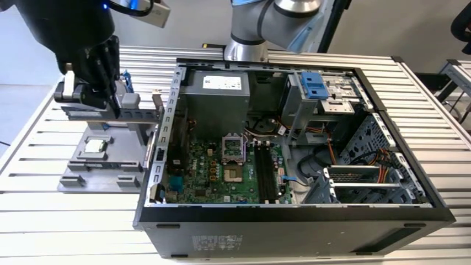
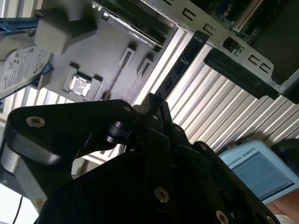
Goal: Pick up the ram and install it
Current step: 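Pick up the ram and move it above insertion slot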
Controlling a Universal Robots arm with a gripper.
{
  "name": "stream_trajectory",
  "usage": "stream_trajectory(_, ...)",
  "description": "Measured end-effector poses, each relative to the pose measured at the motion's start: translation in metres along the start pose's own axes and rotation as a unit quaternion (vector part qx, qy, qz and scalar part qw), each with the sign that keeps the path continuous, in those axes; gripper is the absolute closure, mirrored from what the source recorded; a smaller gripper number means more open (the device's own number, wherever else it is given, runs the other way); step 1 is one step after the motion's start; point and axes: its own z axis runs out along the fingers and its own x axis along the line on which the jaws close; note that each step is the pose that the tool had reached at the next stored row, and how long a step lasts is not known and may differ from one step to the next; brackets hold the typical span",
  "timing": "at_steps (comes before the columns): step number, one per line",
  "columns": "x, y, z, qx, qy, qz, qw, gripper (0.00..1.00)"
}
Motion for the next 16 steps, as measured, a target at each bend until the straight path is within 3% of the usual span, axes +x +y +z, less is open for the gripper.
stream_trajectory(16,-0.0017,-0.0491,-0.0010,0.0000,-0.0001,0.000,1.00000,1.00)
